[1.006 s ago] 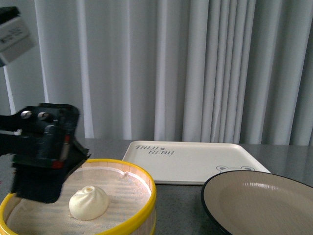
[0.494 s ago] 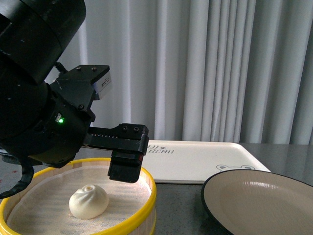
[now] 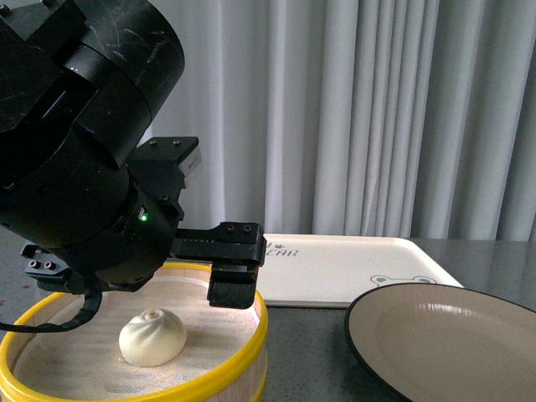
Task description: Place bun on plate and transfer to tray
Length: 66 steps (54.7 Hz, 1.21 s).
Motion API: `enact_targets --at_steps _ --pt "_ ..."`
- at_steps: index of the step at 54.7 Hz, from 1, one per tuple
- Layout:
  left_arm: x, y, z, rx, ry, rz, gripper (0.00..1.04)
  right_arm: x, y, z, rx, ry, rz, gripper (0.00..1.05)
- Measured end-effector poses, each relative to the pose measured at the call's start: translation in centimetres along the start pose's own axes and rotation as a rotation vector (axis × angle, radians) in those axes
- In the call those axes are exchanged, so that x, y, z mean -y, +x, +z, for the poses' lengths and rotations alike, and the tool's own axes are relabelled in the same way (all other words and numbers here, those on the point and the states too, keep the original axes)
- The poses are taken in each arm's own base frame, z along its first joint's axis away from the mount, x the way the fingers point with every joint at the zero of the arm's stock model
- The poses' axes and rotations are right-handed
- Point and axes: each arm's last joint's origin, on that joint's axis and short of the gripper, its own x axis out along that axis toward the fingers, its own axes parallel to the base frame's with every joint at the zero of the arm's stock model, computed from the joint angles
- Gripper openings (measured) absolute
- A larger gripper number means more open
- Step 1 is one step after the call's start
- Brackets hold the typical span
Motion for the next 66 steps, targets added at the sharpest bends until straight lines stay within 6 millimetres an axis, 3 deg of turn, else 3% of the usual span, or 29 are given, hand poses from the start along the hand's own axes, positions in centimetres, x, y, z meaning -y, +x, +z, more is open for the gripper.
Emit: enact_targets --at_steps 41,66 --pt "-2.7 1.2 -0.2 -0.055 -0.01 0.078 0.98 0.0 0.0 0.0 0.0 0.0 0.0 0.96" --pt "-1.9 1.5 -1.4 -0.091 0.008 0.074 0.98 0.0 0.0 0.0 0.0 0.0 0.0 0.96"
